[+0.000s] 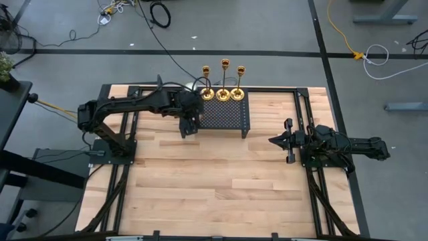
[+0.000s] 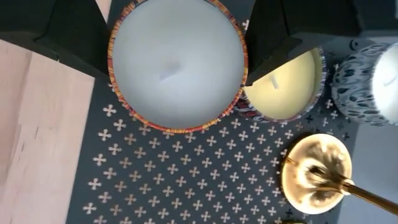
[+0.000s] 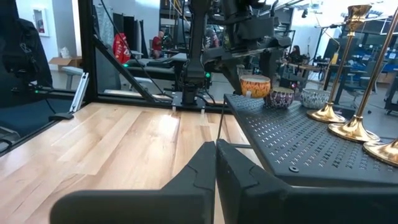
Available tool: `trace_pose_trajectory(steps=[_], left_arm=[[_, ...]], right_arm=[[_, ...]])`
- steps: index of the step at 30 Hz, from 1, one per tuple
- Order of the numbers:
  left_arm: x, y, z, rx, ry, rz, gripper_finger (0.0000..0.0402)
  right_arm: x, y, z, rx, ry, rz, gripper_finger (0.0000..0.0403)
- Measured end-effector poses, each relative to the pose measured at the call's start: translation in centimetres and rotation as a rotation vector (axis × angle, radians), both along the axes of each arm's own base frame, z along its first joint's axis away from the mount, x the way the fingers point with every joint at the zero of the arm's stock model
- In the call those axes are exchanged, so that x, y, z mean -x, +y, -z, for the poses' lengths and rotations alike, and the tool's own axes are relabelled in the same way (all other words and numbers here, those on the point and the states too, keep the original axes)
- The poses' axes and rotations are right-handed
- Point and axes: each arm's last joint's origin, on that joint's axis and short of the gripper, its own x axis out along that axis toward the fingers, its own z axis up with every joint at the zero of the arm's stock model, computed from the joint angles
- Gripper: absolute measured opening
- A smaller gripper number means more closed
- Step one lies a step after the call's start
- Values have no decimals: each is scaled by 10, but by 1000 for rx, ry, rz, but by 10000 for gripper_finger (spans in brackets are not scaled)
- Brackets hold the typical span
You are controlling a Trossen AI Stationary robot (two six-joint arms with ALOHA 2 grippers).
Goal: Pick & Place candle stick holders
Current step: Adjust the scented candles on the shelf
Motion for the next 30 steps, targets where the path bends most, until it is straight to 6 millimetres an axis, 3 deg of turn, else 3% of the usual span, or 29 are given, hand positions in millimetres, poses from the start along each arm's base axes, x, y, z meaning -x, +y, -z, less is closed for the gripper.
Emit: trace_pose_trajectory(steps=[16, 30], left_arm=[[26, -11, -22, 43, -14, -68, 311], [28, -13, -21, 133, -9, -1, 311]], right_arm=[[0, 0, 0, 0, 0, 0, 13], [0, 0, 0, 0, 0, 0, 13]])
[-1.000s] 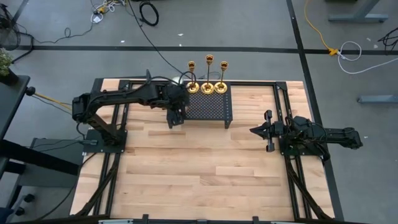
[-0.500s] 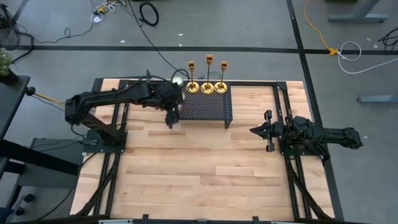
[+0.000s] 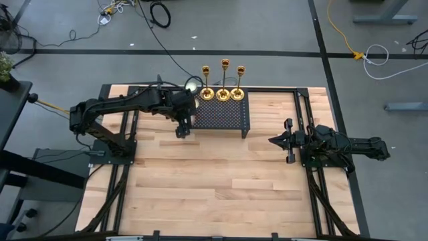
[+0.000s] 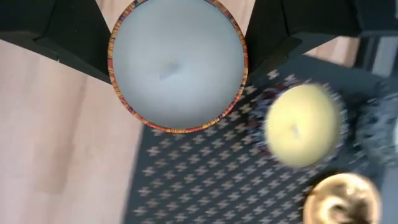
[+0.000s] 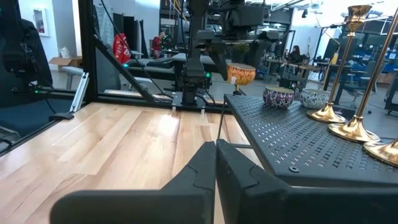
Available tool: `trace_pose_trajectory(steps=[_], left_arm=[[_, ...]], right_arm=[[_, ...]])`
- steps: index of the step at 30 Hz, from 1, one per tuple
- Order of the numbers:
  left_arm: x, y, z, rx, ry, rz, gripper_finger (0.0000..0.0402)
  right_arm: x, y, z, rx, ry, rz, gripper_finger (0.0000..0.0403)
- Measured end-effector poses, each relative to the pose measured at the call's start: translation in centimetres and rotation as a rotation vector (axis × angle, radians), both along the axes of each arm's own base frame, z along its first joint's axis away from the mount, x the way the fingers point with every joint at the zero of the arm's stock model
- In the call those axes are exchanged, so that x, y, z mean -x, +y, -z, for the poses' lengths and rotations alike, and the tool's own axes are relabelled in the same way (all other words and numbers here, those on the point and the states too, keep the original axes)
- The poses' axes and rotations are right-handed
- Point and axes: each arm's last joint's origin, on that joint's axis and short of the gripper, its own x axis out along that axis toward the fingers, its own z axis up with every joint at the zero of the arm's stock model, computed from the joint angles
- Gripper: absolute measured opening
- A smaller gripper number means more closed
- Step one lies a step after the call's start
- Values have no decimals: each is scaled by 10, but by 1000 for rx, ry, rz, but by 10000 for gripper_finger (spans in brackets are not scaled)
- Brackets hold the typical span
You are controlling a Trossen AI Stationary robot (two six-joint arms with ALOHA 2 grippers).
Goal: Pick & Place candle stick holders
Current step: Adjust the scented candles on the shelf
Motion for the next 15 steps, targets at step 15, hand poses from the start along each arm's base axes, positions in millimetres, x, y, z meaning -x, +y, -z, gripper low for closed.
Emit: trace_pose_trajectory(steps=[15], left_arm=[[-6, 15, -5, -43, -94, 159, 311]], right_arm=[[0, 0, 0, 0, 0, 0, 13]])
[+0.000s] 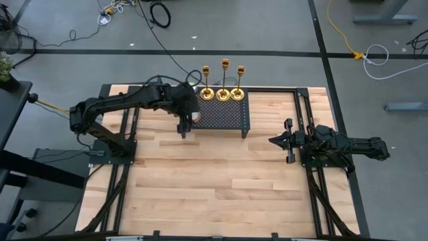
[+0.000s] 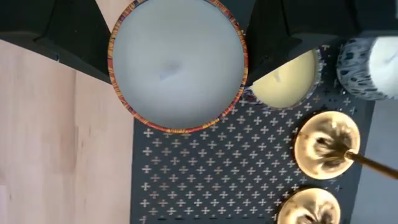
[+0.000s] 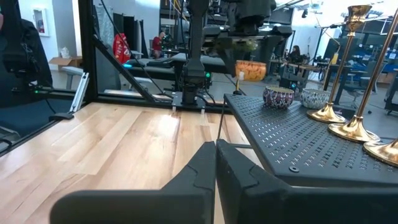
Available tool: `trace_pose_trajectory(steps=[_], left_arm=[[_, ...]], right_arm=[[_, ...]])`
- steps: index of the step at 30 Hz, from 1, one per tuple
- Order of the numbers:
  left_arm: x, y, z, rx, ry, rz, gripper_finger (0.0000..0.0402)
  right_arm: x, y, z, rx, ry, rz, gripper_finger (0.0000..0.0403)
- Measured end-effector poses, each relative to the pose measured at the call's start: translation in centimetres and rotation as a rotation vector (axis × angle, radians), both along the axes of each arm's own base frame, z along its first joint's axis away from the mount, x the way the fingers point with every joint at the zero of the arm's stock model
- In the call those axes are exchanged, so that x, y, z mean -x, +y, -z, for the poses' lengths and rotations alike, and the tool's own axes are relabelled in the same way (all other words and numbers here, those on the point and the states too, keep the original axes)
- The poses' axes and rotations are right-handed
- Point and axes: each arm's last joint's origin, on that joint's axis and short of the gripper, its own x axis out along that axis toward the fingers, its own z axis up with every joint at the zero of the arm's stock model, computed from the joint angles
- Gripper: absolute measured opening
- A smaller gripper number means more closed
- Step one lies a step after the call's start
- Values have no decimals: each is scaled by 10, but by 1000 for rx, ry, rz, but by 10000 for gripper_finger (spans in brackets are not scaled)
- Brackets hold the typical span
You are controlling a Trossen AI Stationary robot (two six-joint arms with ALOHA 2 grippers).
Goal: Pick & Place candle stick holders
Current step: Adjust the scented candles on the shelf
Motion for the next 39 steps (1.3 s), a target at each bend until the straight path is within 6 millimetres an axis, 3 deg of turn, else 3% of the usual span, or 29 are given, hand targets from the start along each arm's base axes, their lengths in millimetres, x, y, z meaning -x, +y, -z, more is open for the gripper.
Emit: trace_pose_trajectory(steps=[6, 11, 17, 22, 30, 39], left_arm=[[-1, -3, 0, 2, 3, 27, 311], [1, -4, 1, 27, 17, -79, 311], [1, -4, 1, 28, 18, -79, 311], [0, -3, 15, 28, -7, -77, 311], [1, -3, 16, 27, -27, -112, 311], [4, -2, 17, 95, -30, -321, 311]], right_arm=[[0, 0, 0, 0, 0, 0, 13], [0, 0, 0, 0, 0, 0, 13], [0, 0, 0, 0, 0, 0, 13], [0, 0, 0, 0, 0, 0, 13], [0, 0, 0, 0, 0, 0, 13], [0, 0, 0, 0, 0, 0, 13]])
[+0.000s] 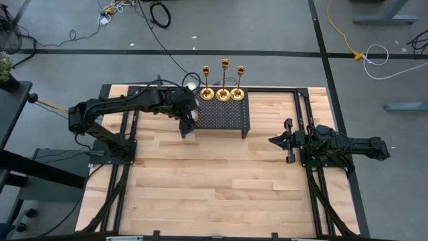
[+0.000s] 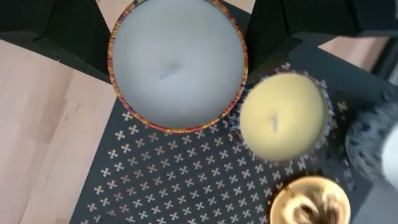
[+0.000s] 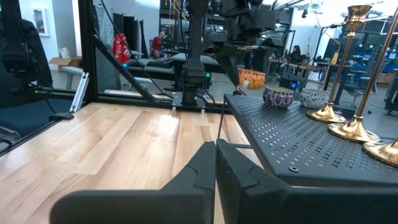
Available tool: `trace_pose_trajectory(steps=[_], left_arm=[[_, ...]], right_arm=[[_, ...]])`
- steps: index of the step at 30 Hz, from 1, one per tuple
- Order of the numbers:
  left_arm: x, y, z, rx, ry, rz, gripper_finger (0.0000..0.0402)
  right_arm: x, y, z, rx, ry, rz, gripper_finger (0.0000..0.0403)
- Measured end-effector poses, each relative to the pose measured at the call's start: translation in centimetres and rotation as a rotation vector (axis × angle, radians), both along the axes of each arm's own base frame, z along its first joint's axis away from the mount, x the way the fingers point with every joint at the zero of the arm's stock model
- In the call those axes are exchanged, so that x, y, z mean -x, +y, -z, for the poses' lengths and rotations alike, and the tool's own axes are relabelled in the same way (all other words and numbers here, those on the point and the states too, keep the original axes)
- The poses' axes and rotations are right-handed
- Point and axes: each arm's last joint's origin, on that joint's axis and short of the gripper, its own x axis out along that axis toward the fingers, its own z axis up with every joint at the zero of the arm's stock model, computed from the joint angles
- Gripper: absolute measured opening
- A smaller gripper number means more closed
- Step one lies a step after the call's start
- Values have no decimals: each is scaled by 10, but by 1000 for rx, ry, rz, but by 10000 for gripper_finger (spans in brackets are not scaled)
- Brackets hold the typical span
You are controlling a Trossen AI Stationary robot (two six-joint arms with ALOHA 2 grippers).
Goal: Pick & Place candle stick holders
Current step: Adjust the scented candles on the shelf
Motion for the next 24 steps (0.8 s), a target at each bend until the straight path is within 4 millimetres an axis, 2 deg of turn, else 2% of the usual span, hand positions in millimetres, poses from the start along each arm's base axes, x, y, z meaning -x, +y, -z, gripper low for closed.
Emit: trace_pose_trajectory(steps=[5, 13, 24], left_arm=[[2, -4, 2, 93, -13, -139, 311], [3, -7, 3, 293, -100, -518, 311], [-5, -3, 9, 300, -123, -576, 312]], right_arm=[[0, 0, 0, 0, 0, 0, 13], [0, 0, 0, 0, 0, 0, 13], [0, 0, 0, 0, 1, 0, 13]])
